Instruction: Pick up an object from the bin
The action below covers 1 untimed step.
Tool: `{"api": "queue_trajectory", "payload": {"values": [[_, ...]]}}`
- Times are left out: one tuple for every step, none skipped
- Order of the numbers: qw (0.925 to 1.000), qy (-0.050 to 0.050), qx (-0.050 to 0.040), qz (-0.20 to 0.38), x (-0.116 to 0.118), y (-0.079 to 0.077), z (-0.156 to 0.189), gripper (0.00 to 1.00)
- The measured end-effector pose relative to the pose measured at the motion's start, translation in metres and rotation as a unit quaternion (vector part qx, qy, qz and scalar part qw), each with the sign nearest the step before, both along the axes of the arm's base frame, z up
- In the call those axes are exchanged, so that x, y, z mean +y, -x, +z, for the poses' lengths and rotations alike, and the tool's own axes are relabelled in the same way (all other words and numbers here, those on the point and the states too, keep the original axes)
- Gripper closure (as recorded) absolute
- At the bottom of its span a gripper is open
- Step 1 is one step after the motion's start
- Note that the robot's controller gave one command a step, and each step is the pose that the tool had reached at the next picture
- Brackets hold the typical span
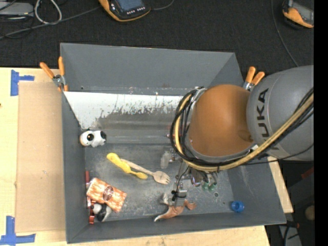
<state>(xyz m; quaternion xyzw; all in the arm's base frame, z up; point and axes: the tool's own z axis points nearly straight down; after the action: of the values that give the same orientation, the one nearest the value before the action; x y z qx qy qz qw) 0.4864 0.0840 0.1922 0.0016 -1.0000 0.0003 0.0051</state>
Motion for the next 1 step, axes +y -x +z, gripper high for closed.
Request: {"api": "queue_trajectory", "payload": {"values": [[1.0, 0.0, -0.004, -0.002, -0.0007, -0.0018, 0.004, 0.0]]}}
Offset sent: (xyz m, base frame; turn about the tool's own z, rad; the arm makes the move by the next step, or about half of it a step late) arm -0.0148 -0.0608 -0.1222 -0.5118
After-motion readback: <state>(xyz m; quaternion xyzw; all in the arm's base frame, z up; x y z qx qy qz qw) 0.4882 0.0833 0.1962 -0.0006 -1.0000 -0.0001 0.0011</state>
